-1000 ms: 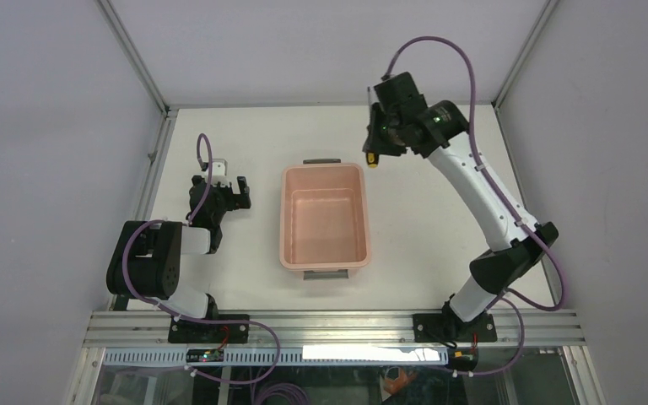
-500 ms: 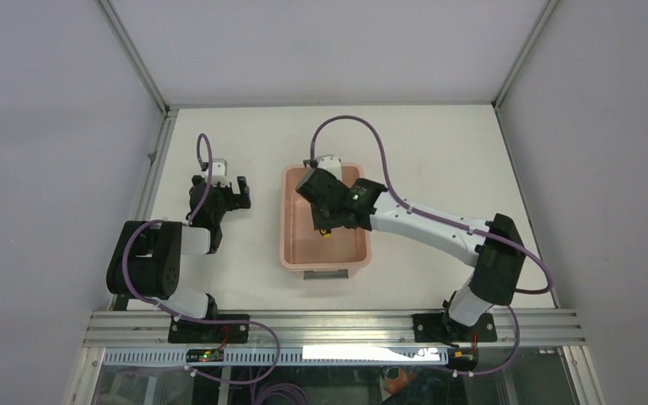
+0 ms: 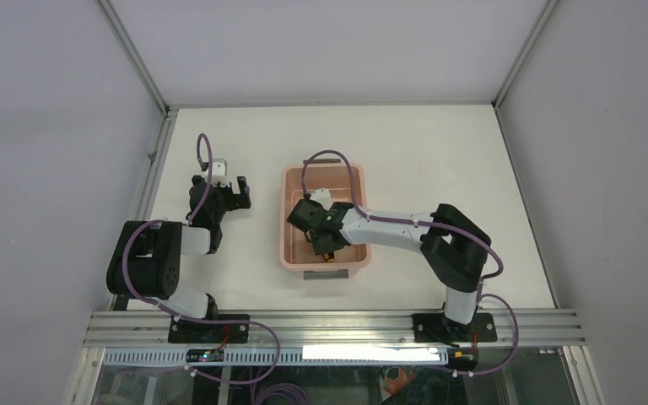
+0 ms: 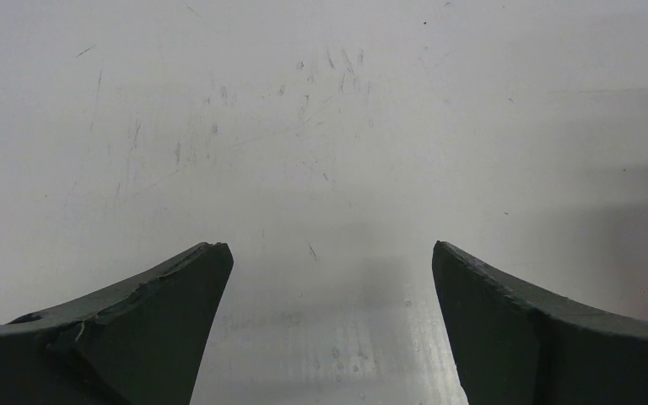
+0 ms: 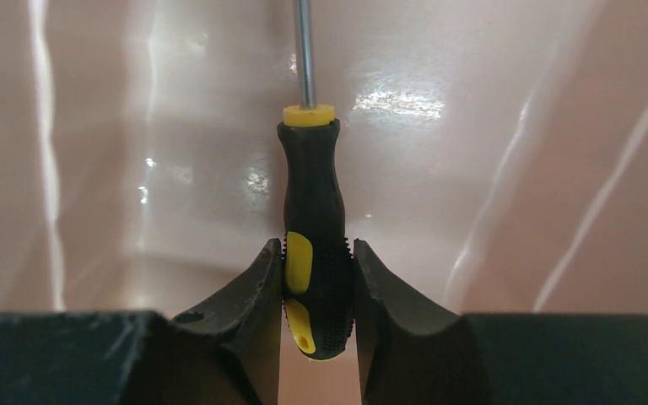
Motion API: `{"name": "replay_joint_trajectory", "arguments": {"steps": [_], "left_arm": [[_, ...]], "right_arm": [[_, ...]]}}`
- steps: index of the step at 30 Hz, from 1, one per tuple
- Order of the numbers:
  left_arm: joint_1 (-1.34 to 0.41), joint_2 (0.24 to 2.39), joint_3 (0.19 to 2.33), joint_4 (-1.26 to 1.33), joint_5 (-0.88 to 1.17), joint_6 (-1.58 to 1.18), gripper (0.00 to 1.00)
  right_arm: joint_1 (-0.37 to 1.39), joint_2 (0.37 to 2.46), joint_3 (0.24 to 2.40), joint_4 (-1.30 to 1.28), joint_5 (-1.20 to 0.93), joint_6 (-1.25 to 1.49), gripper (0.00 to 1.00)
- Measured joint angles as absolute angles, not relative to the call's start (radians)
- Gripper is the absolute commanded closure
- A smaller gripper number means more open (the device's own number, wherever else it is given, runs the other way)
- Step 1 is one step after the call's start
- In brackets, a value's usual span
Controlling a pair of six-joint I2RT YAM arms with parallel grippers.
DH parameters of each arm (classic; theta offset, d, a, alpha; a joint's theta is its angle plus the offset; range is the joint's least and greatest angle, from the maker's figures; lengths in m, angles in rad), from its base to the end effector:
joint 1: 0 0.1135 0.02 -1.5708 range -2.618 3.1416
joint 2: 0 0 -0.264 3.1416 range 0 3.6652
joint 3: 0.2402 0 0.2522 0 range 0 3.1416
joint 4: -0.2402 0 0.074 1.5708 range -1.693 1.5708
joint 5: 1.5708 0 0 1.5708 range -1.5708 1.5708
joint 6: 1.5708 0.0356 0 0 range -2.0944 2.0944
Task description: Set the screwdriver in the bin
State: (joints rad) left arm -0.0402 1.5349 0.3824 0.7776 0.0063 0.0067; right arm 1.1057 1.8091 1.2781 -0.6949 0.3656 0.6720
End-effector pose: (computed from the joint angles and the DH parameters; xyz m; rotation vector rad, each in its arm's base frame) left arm 0.2666 -0.0110 0.1377 0.0498 1.9452 -0.0283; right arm 0.1729 0.3162 0.1968 -0.4857 2.6003 0.0494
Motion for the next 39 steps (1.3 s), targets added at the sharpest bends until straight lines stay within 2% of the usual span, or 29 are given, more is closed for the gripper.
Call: {"name": "replay_joint_trajectory", "arguments": {"steps": [6, 9, 12, 17, 22, 25, 31, 39], "left_arm": [[-0.040, 1.535, 0.382, 0.778, 0.006, 0.007, 0.01], [-0.040, 1.535, 0.382, 0.778, 0.006, 0.007, 0.01], [-0.040, 1.535, 0.382, 0.778, 0.006, 0.007, 0.01], [-0.040, 1.535, 0.382, 0.778, 0.006, 0.007, 0.01], [-0.040, 1.535, 0.382, 0.778, 0.006, 0.007, 0.01], [-0.040, 1.535, 0.382, 0.778, 0.006, 0.007, 0.01], [-0.040, 1.535, 0.382, 0.778, 0.006, 0.007, 0.01], [-0.040, 1.535, 0.382, 0.778, 0.006, 0.007, 0.01]], "right_arm": [[1.104, 1.884, 1.289, -0.716, 0.348, 0.708, 0.55], [1.103, 1.884, 1.308, -0.732, 0.349, 0.723, 0.37], [1.102, 1.869, 1.339, -0.741, 0.351, 0.721, 0.28], [1.099, 1.773, 1.429, -0.788, 0.382, 0.670, 0.02], [1.055, 1.645, 1.566, -0.825, 0.439, 0.583, 0.01], [0.968, 1.568, 1.611, -0.853, 0.477, 0.529, 0.01], [0.717, 1.485, 1.618, -0.926, 0.519, 0.443, 0.01], [0.348, 1.417, 1.522, -0.975, 0.519, 0.392, 0.01]]}}
